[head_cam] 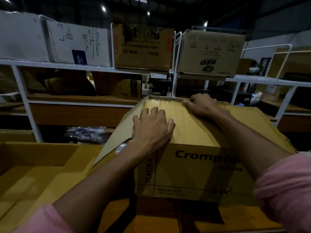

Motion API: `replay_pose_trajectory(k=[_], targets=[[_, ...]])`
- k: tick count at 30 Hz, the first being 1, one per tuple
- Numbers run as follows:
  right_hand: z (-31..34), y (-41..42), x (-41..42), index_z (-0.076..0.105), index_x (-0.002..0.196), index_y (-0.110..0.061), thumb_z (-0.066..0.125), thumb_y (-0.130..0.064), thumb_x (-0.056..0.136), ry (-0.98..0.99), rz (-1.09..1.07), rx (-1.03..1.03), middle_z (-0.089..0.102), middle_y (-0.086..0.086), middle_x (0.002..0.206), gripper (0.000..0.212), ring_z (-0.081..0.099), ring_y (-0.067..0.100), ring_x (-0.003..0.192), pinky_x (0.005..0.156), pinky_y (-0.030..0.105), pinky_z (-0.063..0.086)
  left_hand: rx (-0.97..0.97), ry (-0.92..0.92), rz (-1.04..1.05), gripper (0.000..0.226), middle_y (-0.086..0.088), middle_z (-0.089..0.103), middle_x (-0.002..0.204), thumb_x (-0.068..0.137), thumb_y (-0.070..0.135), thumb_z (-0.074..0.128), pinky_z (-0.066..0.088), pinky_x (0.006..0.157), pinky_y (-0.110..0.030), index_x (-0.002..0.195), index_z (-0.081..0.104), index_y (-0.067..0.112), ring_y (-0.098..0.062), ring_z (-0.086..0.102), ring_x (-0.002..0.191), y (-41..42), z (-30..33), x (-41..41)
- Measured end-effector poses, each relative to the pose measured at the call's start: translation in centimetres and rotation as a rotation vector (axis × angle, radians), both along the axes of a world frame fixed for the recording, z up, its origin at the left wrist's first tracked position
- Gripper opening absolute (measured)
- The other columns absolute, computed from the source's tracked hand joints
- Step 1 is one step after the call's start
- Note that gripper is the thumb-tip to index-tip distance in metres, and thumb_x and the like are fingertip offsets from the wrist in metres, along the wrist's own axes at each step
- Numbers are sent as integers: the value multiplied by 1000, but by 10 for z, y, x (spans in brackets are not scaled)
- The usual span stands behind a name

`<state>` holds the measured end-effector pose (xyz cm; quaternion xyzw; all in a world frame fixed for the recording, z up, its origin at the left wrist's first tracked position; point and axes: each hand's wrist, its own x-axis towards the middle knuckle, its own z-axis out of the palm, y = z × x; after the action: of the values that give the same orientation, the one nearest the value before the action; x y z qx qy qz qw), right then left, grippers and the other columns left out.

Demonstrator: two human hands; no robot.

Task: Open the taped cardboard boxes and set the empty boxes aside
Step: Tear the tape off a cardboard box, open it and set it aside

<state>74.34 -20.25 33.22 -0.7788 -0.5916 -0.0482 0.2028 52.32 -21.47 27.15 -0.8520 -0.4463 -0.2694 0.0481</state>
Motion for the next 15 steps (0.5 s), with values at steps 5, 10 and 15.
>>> replay_pose_trajectory(k=[5,10,15], targets=[[35,-12,-13,70,86,-18,52,-47,101,-27,8,197,67,4,79,38,66,21,73,79,47,59,32,-50,46,64,-10,22,166,101,55,36,31,113,-65,152,35,17,-35,17,152,8,17,-5],[68,-43,-20,69,89,-15,54,-45,102,-70,-19,275,66,4,78,37,65,18,68,59,31,54,111,-67,0,66,-10,23,164,100,54,42,28,114,-68,153,32,17,-35,16,152,-1,53,-4],[97,-93,-42,67,83,-13,54,-41,103,-154,-18,398,61,2,71,37,53,12,53,47,21,34,253,-78,-7,65,-10,29,163,101,54,39,21,114,-73,154,31,17,-36,16,153,-29,94,-22]])
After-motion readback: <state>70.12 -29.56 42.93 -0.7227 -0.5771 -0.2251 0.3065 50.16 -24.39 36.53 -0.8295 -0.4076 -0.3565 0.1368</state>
